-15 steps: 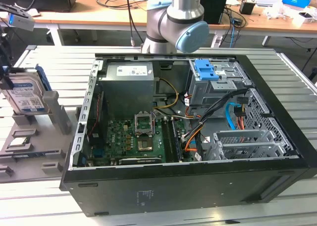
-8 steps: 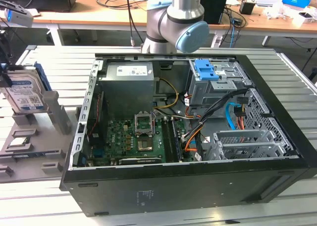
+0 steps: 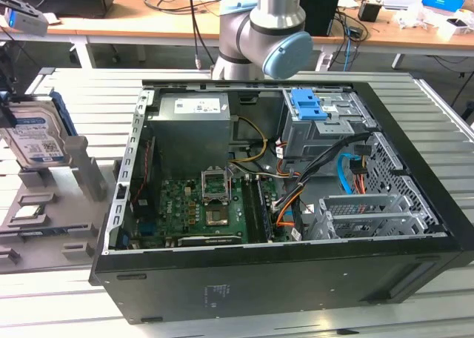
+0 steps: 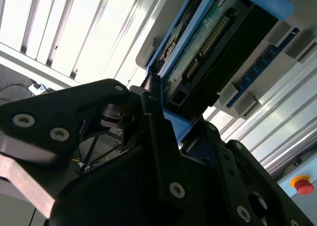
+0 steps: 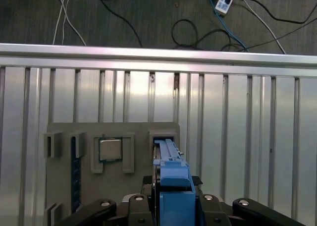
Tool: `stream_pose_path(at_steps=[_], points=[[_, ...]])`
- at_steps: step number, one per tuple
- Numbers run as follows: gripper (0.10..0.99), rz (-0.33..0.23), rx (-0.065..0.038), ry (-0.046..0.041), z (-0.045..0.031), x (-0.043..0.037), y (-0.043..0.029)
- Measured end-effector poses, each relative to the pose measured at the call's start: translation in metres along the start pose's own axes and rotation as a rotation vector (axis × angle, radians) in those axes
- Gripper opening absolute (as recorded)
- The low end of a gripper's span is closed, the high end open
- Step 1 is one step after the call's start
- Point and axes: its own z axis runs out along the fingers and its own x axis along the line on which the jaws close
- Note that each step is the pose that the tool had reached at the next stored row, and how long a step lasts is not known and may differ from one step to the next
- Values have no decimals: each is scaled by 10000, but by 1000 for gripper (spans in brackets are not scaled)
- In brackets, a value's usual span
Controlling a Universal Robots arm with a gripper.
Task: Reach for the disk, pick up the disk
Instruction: 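Pick up the disk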
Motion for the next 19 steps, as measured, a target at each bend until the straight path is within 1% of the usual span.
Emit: stream_pose_path(at_steps=[9,14,17,19], points=[[369,0,0,0,-106,0,4],[369,0,0,0,-211,-1,7],[369,0,0,0,-262,-1,9],[369,0,-1,0,-318,-1,10]])
